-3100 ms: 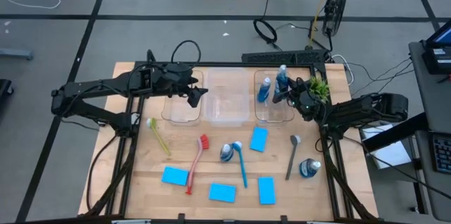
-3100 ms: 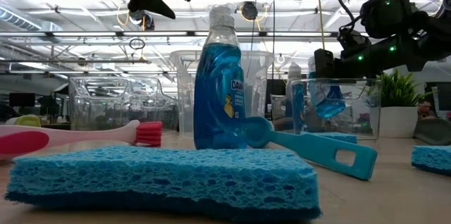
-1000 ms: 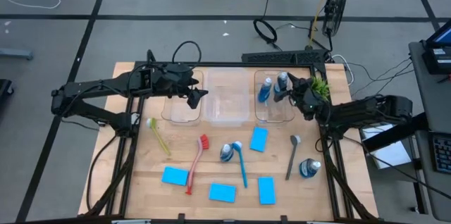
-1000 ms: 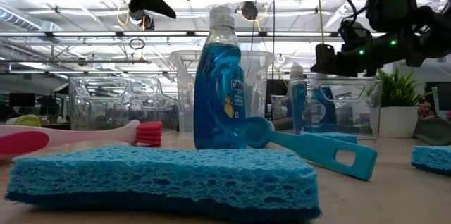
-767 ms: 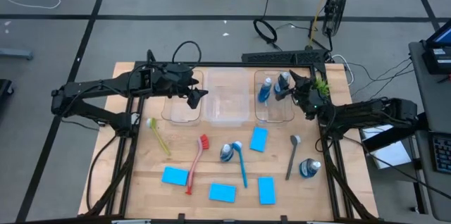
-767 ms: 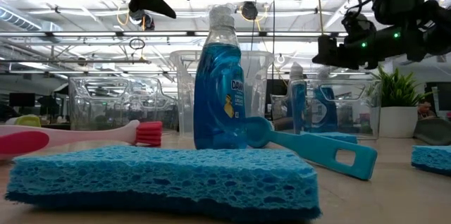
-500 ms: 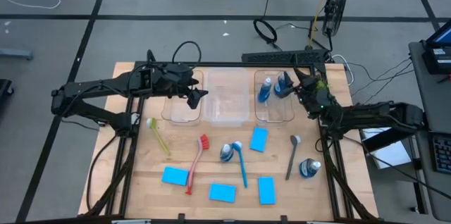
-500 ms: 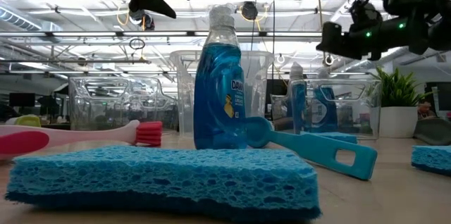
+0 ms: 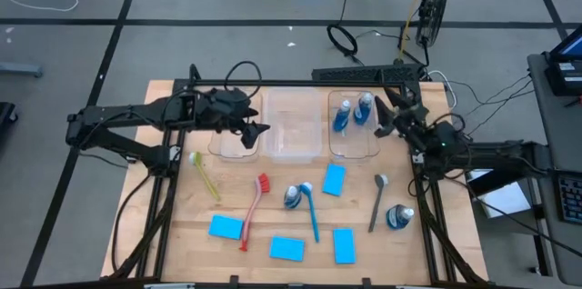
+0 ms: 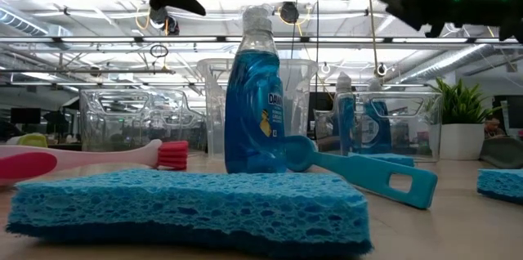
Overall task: Pick & Place Kitchen Sink Supplies
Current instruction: Put the blue dishwashing liquid bottle into the right transparent bin
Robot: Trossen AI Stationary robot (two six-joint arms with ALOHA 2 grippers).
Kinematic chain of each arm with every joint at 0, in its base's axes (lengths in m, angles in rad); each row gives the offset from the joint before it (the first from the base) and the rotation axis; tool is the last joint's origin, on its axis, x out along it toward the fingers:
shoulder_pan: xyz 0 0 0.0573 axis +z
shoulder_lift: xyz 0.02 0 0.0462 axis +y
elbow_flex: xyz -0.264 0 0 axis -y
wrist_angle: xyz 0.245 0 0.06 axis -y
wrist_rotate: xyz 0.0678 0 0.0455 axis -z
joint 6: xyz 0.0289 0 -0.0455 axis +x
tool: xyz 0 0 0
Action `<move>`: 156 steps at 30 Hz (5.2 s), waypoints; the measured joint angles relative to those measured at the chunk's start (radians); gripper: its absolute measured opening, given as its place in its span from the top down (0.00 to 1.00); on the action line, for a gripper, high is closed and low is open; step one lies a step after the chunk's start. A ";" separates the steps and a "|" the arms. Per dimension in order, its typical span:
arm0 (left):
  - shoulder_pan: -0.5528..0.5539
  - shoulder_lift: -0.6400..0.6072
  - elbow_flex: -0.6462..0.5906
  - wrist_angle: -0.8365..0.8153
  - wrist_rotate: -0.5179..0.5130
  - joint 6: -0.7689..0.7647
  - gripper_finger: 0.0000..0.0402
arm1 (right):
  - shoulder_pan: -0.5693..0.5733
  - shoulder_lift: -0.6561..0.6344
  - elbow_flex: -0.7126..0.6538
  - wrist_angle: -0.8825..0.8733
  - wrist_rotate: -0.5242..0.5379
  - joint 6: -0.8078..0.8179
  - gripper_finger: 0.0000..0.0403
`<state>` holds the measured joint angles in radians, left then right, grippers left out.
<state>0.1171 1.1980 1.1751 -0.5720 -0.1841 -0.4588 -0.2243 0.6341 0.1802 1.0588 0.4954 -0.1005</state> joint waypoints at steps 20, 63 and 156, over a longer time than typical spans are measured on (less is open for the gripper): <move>-0.122 0.000 0.000 -0.001 -0.054 -0.038 0.23 | 0.123 -0.138 0.000 -0.016 -0.751 0.436 0.48; -0.231 0.000 0.000 -0.003 -0.084 -0.174 0.23 | 0.122 -0.147 0.479 -1.032 -1.126 0.474 0.48; -0.229 0.000 0.000 -0.004 -0.115 -0.128 0.23 | 1.304 0.146 0.775 -2.049 -0.159 1.591 0.48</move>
<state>-0.1116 1.1980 1.1751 -0.5762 -0.2993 -0.5869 1.0796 0.7802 0.9556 -0.9903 0.3362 1.4901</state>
